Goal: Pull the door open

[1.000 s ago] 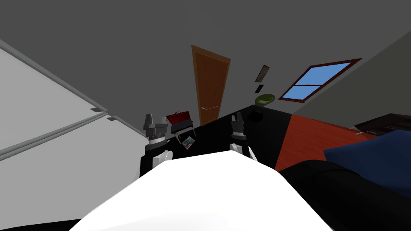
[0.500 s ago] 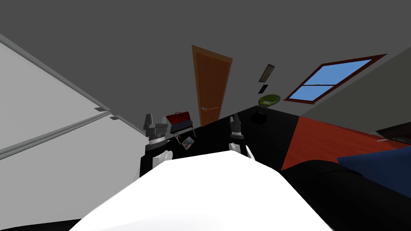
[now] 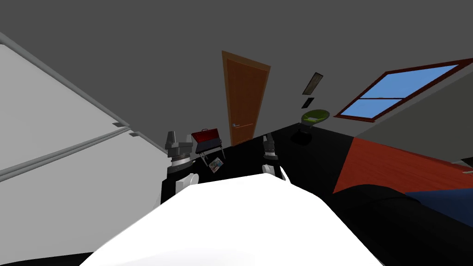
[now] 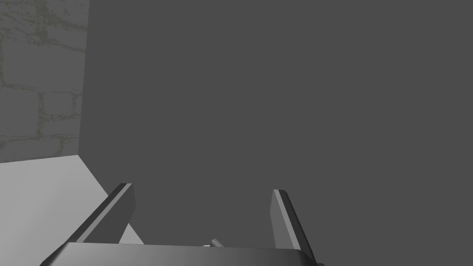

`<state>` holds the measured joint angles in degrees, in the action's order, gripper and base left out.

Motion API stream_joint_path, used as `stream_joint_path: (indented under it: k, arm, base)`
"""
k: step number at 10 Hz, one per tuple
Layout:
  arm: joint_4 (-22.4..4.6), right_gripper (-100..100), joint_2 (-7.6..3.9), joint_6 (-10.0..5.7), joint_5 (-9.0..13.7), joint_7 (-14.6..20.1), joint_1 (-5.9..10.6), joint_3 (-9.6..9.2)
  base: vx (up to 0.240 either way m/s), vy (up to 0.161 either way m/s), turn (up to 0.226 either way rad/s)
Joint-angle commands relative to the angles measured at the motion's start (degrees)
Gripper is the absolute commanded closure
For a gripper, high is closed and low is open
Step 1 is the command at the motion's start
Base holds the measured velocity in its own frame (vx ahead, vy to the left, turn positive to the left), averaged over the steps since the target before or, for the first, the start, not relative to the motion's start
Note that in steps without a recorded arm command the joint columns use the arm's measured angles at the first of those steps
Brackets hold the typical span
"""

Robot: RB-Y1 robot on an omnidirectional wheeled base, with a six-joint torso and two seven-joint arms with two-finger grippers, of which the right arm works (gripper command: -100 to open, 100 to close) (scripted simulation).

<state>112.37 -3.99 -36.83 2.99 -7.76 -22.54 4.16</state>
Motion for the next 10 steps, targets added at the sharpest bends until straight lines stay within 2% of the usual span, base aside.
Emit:
stream_joint_path:
  k: [1,10]
  arm:
    - [-1.9,-100,-0.30,-0.06,0.2,0.0,0.96,0.23]
    - [-13.6,-100,-1.21,-1.70,1.2,-0.2,5.99,0.74]
  base:
    - [0.058,-0.099,0.084]
    - [0.056,-0.085,0.083]
